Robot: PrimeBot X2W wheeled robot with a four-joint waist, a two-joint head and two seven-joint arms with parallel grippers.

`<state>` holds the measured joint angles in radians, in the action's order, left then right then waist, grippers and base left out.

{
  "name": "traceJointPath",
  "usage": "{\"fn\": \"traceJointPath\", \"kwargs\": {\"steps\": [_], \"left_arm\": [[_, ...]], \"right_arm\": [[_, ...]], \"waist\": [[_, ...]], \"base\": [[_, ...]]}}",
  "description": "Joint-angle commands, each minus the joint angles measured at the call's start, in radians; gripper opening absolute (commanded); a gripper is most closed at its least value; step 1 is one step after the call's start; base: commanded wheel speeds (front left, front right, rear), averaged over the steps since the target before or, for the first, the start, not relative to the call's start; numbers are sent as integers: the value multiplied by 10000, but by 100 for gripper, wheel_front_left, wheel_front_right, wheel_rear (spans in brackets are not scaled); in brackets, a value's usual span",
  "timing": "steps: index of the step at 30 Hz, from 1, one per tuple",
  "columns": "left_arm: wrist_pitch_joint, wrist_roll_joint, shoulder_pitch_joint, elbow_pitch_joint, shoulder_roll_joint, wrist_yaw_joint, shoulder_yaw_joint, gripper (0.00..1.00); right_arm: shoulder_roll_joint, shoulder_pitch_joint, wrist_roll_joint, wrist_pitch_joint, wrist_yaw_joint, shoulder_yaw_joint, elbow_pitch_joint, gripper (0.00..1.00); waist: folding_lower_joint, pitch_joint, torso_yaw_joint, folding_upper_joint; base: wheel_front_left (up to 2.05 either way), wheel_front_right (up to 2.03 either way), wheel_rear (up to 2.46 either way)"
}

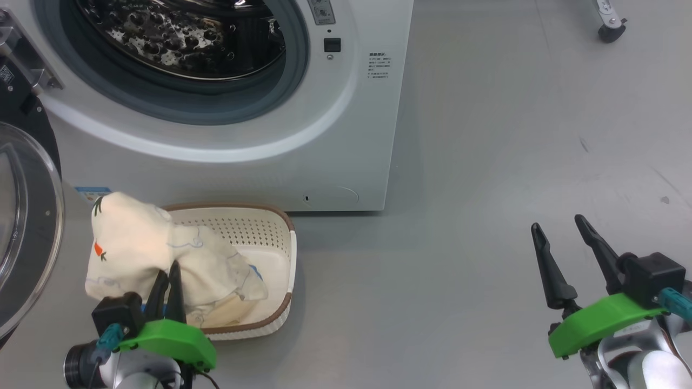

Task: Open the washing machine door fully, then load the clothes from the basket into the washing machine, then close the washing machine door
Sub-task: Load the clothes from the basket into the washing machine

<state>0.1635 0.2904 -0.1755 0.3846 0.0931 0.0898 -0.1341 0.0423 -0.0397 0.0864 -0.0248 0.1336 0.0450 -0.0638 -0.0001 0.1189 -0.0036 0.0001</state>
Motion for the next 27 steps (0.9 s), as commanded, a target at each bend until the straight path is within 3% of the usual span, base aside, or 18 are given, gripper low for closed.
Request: {"fn": "traceJointPath", "kwargs": {"steps": [1,15,27], "left_arm": [[18,-67,-148,-415,263,80,323,0],[-153,-59,-600,-451,300,117,97,0],[-533,-58,-2784,681,440,143,42,0]], "right_arm": [[98,178,8,-42,-29,-224,-301,100],[84,210,52,-21,-29,-268,-234,100],[81,534,271,-152,-29,-388,-246,100]], "waist": [[1,9,6,-1],[1,34,57,-1],[1,879,-678,-1]], "base": [[0,0,0],[0,0,0],[0,0,0]]}}
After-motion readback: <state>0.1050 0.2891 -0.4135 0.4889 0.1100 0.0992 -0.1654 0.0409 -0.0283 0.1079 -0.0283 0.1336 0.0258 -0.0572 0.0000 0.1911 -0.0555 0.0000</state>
